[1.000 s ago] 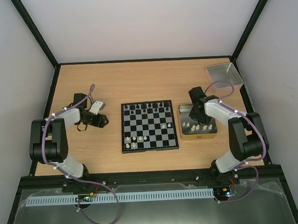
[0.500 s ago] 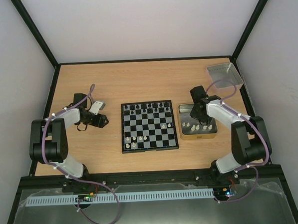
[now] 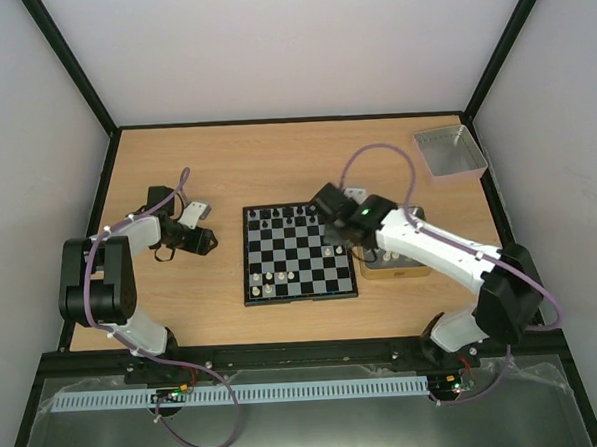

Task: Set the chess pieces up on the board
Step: Pick up the chess piece from the storage box, then place the chess piece on the chessboard.

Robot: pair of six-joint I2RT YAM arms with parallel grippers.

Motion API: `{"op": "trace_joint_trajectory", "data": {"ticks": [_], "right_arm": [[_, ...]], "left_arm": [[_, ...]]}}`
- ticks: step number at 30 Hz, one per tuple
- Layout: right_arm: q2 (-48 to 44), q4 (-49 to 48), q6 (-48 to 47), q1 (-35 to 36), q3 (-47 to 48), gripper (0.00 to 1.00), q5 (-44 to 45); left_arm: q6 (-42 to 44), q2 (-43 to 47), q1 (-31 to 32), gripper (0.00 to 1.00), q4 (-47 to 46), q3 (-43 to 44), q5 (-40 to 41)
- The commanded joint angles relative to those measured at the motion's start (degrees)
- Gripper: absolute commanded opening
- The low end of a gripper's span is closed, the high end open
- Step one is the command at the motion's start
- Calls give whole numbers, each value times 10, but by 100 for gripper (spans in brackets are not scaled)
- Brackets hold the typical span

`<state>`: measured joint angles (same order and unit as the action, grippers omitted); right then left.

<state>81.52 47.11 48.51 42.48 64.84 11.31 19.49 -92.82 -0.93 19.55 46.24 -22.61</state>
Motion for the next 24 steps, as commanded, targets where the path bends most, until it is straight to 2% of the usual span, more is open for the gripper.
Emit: {"op": "trace_joint_trajectory", "data": {"ticks": [1, 5, 9, 24], "right_arm": [[46, 53, 63, 111, 40, 9, 25], [110, 46, 81, 209, 78, 9, 26], [171, 25, 77, 256, 104, 9, 14], [226, -34, 53, 270, 103, 10, -45]], "left_arm": [[0, -25, 3, 68, 37, -5, 3], [-1, -27, 3, 68, 37, -5, 4], [-2, -26, 3, 68, 36, -5, 5], [-2, -27, 3, 68, 36, -4, 6]]}}
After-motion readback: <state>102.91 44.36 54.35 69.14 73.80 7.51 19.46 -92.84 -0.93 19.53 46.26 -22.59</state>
